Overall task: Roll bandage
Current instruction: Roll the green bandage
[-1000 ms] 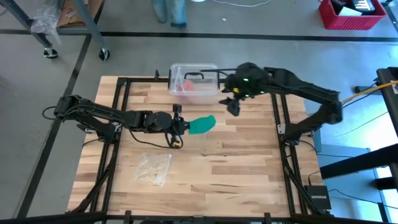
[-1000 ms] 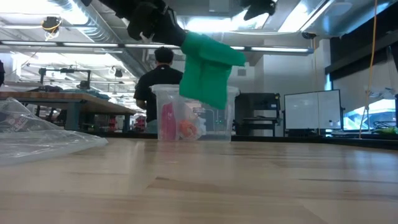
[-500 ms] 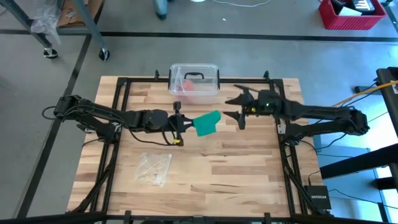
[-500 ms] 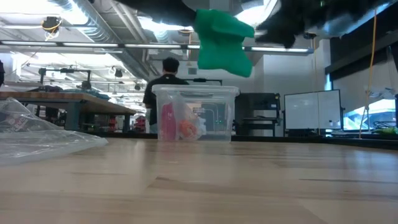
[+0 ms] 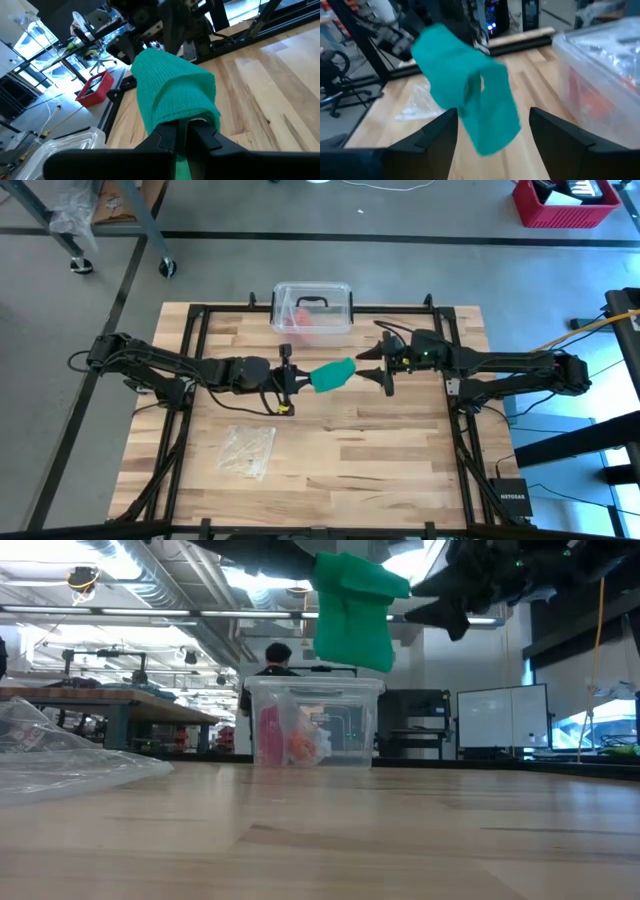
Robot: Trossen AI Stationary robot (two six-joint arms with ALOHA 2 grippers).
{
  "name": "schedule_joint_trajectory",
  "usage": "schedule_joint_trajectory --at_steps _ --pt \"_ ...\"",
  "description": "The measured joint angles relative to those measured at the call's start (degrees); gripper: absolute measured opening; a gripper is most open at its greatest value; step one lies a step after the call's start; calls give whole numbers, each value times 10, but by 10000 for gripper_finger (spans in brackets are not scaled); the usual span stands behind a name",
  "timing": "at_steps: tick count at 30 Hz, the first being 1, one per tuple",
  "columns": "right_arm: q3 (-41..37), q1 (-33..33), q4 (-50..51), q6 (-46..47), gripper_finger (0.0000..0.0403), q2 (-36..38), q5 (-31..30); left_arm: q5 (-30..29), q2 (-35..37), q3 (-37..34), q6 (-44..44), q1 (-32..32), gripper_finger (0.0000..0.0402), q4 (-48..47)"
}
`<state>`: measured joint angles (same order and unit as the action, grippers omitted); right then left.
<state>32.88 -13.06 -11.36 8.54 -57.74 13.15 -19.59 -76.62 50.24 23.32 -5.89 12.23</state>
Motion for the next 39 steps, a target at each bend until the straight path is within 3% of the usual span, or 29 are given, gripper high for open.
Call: schedule_joint_trajectory --at_steps 8,11,15,21,23,29,35,39 --pt "0 8 -31 1 247 -32 53 0 0 0 2 0 11 3" --pt "0 26 -45 -3 229 -46 51 0 0 0 5 0 11 3" --pt "0 46 -70 -14 167 -49 56 0 0 0 9 0 11 3" --pt "9 44 -91 -14 36 -39 47 0 0 0 11 0 11 -1" --pt "24 45 -90 -15 12 -39 38 0 0 0 11 0 11 -2" --pt "91 45 -92 -20 28 -39 -16 60 0 0 23 0 11 -15" --pt "124 44 -83 -44 6 -43 -158 162 2 0 20 -15 11 16" --pt "124 44 -7 -45 33 -43 -214 187 22 22 10 -42 11 20"
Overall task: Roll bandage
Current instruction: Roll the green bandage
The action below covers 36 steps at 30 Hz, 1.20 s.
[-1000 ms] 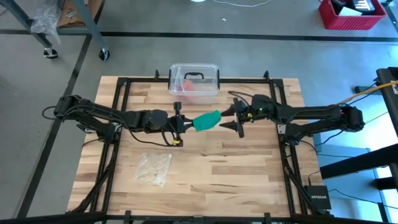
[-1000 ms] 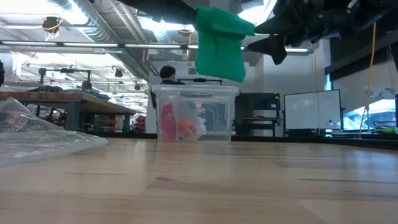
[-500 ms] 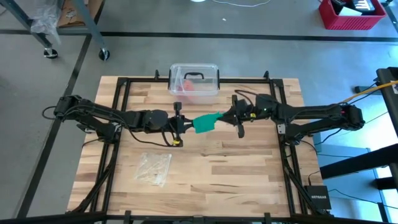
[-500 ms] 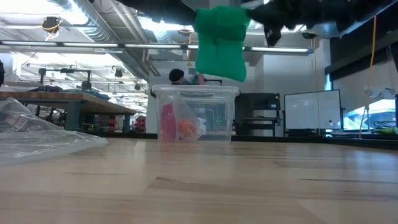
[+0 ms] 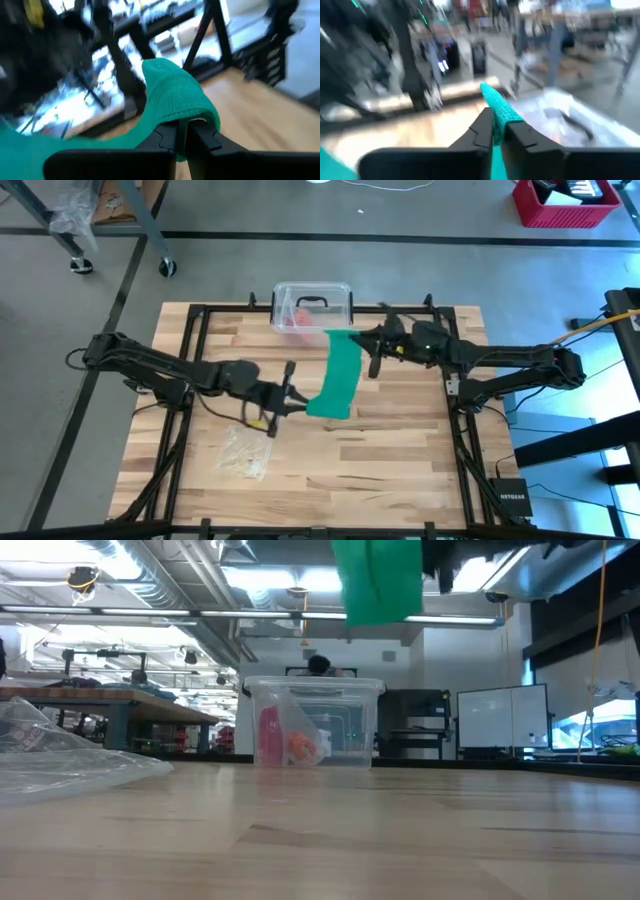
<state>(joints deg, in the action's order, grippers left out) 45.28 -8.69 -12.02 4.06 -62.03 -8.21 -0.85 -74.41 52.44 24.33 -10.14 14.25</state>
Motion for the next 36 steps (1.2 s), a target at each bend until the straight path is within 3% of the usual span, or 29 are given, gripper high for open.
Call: schedule_joint_trajectory --at_steps 8,14,21,27,33,36 --pt "10 1 156 1 195 7 38 -11 69 6 -28 -31 11 -2" --pt "130 1 389 30 273 15 89 -39 78 6 -57 -29 11 -6" --pt "227 0 519 65 293 14 88 -65 78 6 -50 -29 11 -20" --pt "211 2 469 56 293 6 63 -69 78 6 -43 -29 11 -19" --pt "196 11 482 47 294 -20 195 -80 78 6 -43 -28 11 -22" --pt "188 34 464 33 294 -18 179 -103 78 6 -39 -28 11 -13"
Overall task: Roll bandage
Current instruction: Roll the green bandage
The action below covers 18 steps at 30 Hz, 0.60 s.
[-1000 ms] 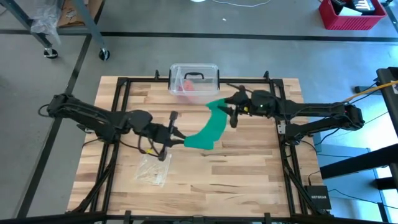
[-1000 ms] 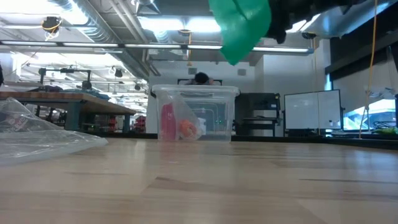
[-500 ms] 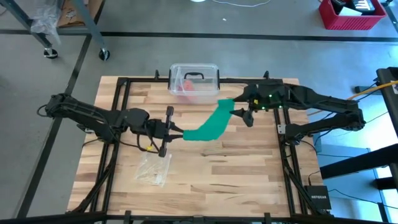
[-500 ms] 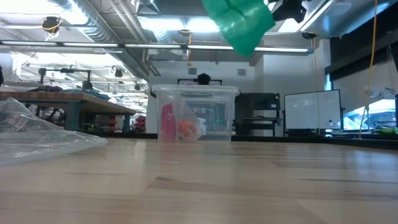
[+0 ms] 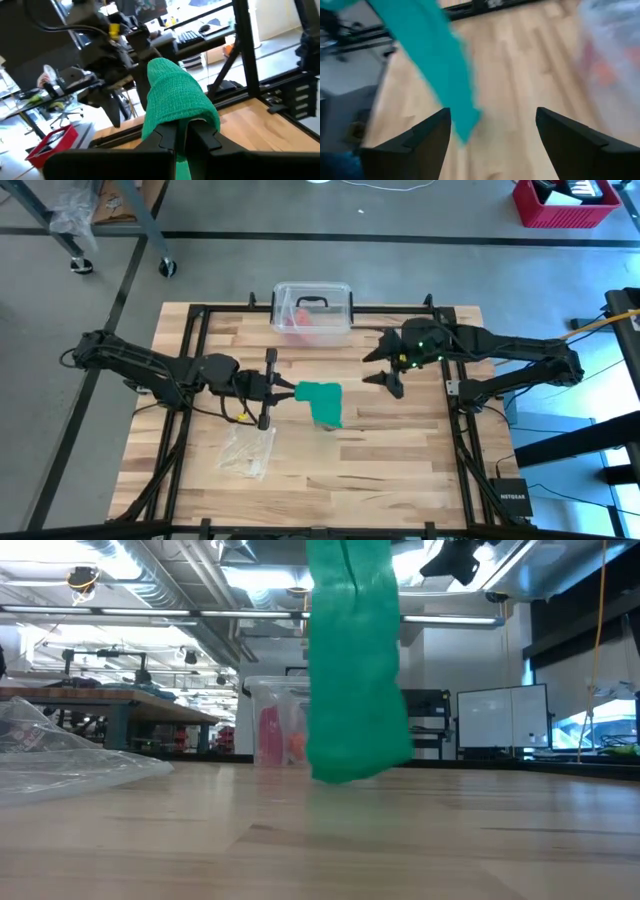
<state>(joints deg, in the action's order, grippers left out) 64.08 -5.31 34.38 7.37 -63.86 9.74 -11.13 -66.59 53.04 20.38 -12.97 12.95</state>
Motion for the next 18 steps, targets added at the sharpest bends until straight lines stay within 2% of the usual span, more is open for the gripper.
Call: schedule_joint_trajectory --at_steps 3,7,10,13,18 --pt "-52 40 -83 -38 294 0 -50 -18 0 0 -19 0 11 11" --pt "-156 91 -306 -77 294 -2 -83 -96 2 0 -53 -1 11 33" --pt "-221 112 -445 -81 294 -20 -143 -102 2 0 -49 0 11 27" --pt "-252 114 -520 -79 294 -41 -176 -101 2 0 -40 -1 11 26" --pt "-257 113 -566 -50 294 -97 -174 -102 2 0 -29 0 11 27"
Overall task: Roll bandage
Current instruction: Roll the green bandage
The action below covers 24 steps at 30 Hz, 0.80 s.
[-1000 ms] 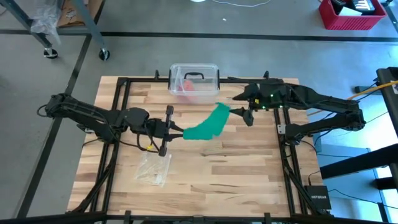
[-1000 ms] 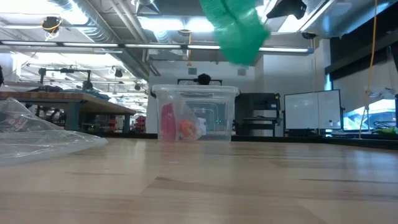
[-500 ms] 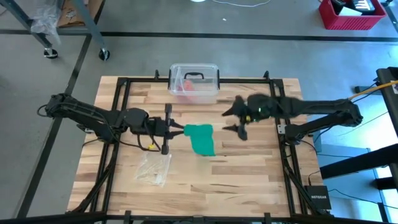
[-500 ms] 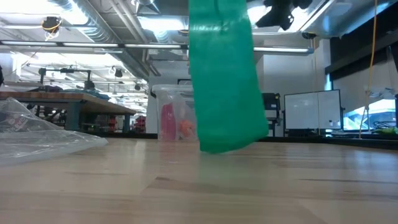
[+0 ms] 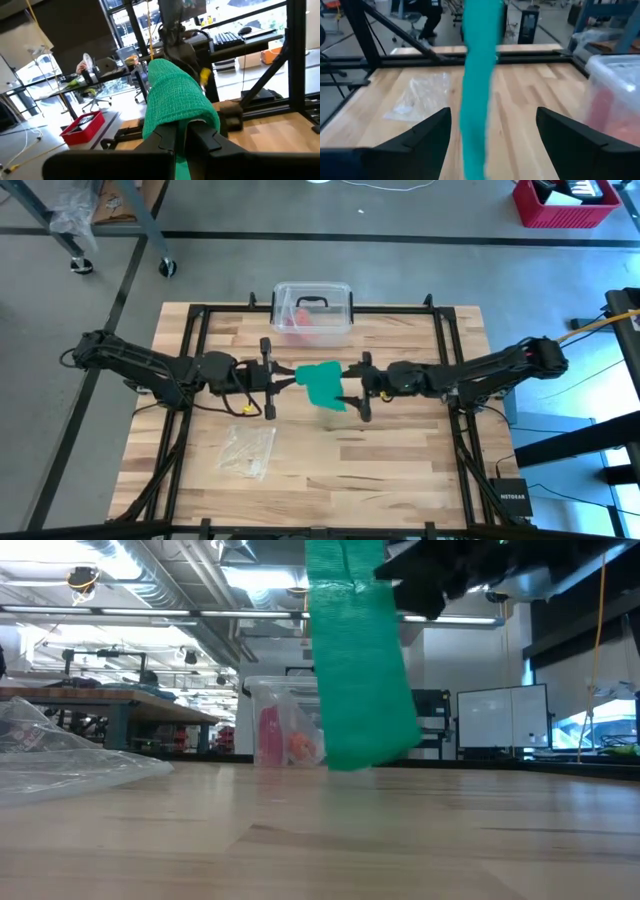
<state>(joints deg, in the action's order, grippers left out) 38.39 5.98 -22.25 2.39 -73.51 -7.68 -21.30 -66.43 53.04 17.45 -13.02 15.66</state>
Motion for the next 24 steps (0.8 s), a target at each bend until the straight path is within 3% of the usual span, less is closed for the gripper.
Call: schedule_joint_trajectory --at_steps 5,10,19,24 --pt "1 0 -73 -1 294 -53 17 0 0 0 5 0 11 0" --pt "0 0 -134 -22 270 -86 -8 1 0 0 0 0 11 0" --pt "1 0 -186 -65 177 -131 -24 1 0 0 -15 0 11 3" --pt "2 0 -184 -87 87 -131 -24 20 0 0 -20 0 11 3"
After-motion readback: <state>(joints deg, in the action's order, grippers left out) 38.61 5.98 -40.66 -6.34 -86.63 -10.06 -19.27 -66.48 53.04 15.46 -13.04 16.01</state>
